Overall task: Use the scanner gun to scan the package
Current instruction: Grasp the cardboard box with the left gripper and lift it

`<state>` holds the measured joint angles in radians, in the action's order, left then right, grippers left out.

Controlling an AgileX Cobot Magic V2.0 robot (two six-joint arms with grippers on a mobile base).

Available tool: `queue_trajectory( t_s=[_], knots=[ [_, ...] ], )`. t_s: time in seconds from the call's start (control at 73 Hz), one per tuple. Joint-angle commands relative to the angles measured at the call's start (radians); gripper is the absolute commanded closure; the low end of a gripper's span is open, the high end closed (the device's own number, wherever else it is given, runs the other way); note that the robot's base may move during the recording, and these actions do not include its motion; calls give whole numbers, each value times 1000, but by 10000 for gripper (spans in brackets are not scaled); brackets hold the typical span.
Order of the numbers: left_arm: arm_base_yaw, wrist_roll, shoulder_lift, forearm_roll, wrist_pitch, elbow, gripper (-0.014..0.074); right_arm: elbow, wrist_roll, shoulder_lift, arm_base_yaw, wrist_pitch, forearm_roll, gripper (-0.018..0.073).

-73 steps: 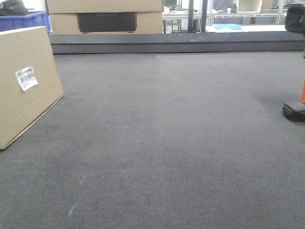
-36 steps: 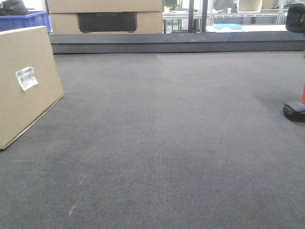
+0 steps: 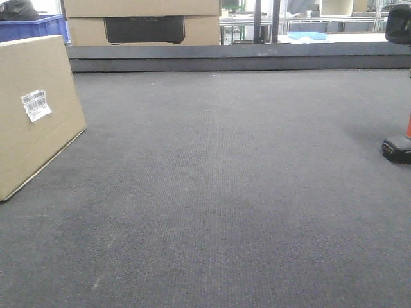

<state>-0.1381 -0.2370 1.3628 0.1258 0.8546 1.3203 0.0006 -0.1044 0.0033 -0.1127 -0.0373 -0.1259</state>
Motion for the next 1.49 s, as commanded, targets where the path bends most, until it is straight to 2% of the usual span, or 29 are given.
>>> queue_trajectory(
  t_s=[0.0, 0.055, 0.164, 0.644, 0.74, 1.055, 1.165, 1.302, 1.398, 1.48],
  knots=[
    [-2, 4, 7, -12, 9, 9, 44, -1, -3, -3, -4, 18, -1, 713],
    [7, 1, 20, -32, 49, 9, 4, -1, -3, -3, -4, 18, -1, 713],
    [16, 1, 64, -79, 102, 9, 8, -1, -3, -3, -4, 16, -1, 713],
    [16, 1, 188, -72, 134, 9, 26, -1, -3, -3, -4, 16, -1, 713],
    [16, 1, 191, -70, 133, 9, 122, -1, -3, -3, -4, 16, -1, 713],
    [16, 1, 191, -73, 110, 12, 713, -1, -3, -3, -4, 22, -1, 713],
    [16, 1, 191, -138, 112, 44, 708, -1, -3, -3, -4, 56, -1, 713],
    [9, 1, 184, -339, 101, 102, 708, -1, -3, -3, -4, 121, -1, 713],
    [-24, -2, 184, -433, 65, 111, 708, -1, -3, -3, -4, 192, -1, 713],
    [-75, -34, 189, -458, 28, 109, 708, -1, -3, -3, -4, 201, -1, 713]
  ],
)
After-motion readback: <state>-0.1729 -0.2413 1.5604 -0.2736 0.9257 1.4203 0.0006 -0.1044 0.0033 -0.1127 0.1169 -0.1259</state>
